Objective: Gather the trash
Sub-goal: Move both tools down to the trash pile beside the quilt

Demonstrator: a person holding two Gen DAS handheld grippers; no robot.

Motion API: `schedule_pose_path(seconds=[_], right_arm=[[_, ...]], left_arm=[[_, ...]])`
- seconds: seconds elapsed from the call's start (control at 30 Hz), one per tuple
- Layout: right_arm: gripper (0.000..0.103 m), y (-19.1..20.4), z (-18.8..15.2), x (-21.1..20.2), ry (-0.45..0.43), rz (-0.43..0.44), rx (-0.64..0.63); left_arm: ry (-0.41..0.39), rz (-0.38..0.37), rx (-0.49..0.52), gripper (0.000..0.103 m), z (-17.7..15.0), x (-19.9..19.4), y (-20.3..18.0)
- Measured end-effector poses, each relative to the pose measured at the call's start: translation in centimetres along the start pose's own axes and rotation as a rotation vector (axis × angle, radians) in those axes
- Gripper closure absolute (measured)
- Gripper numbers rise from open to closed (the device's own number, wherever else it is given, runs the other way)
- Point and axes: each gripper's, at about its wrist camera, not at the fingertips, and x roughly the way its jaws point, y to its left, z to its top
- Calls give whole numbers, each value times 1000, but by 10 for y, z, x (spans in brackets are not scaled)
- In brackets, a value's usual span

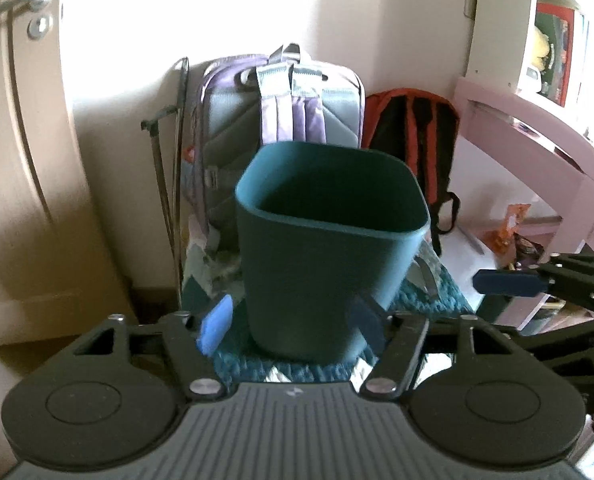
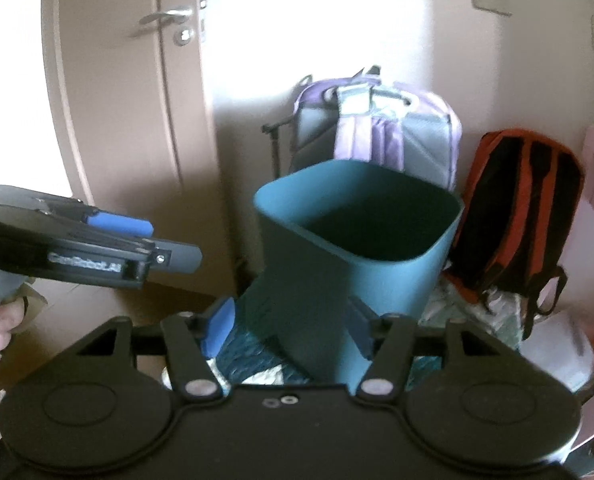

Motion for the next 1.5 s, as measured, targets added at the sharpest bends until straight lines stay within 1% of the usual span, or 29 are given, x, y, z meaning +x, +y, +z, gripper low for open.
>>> schedule_pose_path(seconds=[0.13, 0.23, 0.27, 0.43, 0.57, 0.67, 0.77, 0.87, 1.07, 1.17, 1.27, 1.37, 1.5], right_arm=[[42, 11, -21, 4, 30, 25, -8], [41, 17, -40, 13, 53, 36, -4], [41, 19, -47, 18, 61, 40, -1], [40, 23, -84, 45, 113, 72, 34], [40, 22, -118, 74, 170, 110, 75], [39, 22, -143, 98, 215, 129, 87], [39, 23, -168, 124, 265, 140, 74], [39, 24, -196, 155, 334, 145, 55], [39, 25, -250, 219, 462, 139, -4], [39, 29, -275, 252, 524, 139, -62], [39, 32, -296, 281, 585, 161, -111], [39, 35, -318, 307, 637, 182, -171], [39, 36, -347, 341, 709, 200, -198]], left_arm=[[31, -18, -7, 35, -26, -8, 11], [46, -6, -10, 23, -49, -7, 20], [50, -1, -9, 21, -56, -5, 23], [87, 2, -21, 20, -96, 13, 40], [141, 8, -31, 14, -127, 41, 50], [193, 7, -66, 14, -151, 68, 60], [235, 28, -141, 14, -176, 102, 74], [302, 47, -212, 14, -200, 137, 85], [443, 138, -356, 14, -250, 211, 105], [513, 192, -419, 14, -272, 246, 114], [593, 250, -488, 14, -298, 279, 123], [667, 265, -555, 14, -324, 307, 130], [772, 285, -652, 14, -363, 344, 138]])
